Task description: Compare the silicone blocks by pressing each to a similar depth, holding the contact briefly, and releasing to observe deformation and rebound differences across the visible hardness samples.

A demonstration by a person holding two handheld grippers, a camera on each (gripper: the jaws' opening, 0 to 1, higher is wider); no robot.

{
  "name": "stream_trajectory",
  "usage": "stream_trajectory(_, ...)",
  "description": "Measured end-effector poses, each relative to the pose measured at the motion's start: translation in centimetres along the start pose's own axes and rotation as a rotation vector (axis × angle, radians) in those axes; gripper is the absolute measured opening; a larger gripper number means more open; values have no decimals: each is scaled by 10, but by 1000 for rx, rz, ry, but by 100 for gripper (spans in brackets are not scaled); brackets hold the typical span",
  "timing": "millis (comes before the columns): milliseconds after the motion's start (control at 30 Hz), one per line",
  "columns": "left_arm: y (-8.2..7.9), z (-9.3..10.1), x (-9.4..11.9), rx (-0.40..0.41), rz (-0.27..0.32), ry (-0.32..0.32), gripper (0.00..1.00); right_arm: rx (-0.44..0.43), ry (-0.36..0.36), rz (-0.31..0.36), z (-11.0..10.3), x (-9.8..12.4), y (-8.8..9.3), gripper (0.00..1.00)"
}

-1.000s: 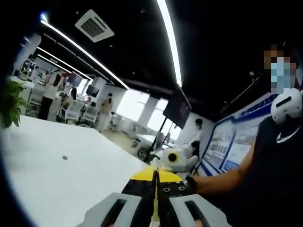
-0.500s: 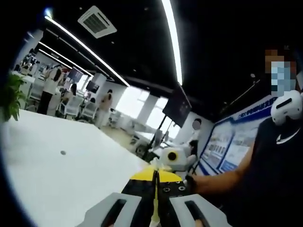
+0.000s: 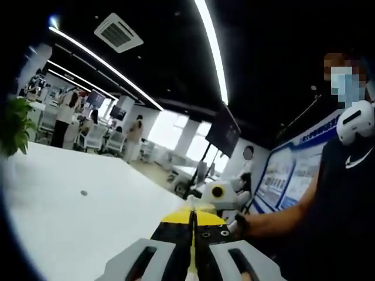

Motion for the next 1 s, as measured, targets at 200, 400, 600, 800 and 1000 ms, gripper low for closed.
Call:
stream_trajectory(200, -2, 6, -2, -6, 15, 7, 0, 5, 10, 19, -2, 4, -2, 1)
stream_trajectory(400, -4, 10, -3, -6, 12, 18, 0, 31, 8, 14, -3, 5, -5, 0)
stream_trajectory(600, -7, 14, -1, -1, 33, 27, 0, 53, 4, 64, -3, 2, -7, 3)
stream_trajectory(800, -14, 18, -5, 5, 62, 46, 0, 115, 70, 120, 0, 1, -15, 32)
stream_trajectory(1000, -22, 15, -1, 13, 74, 48, 0, 160, 200, 120, 12, 16, -25, 87)
Point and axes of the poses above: the point that each gripper's makers call its tool centre point, and the gripper's own axes: x roughly backward along the fingers, z roughly to its right, y roughly out of its underside, the point moved 7 cm from there along x, roughly backward along the fingers, and after that the axes turned 7 degrees about x, right-handed, at the moved point
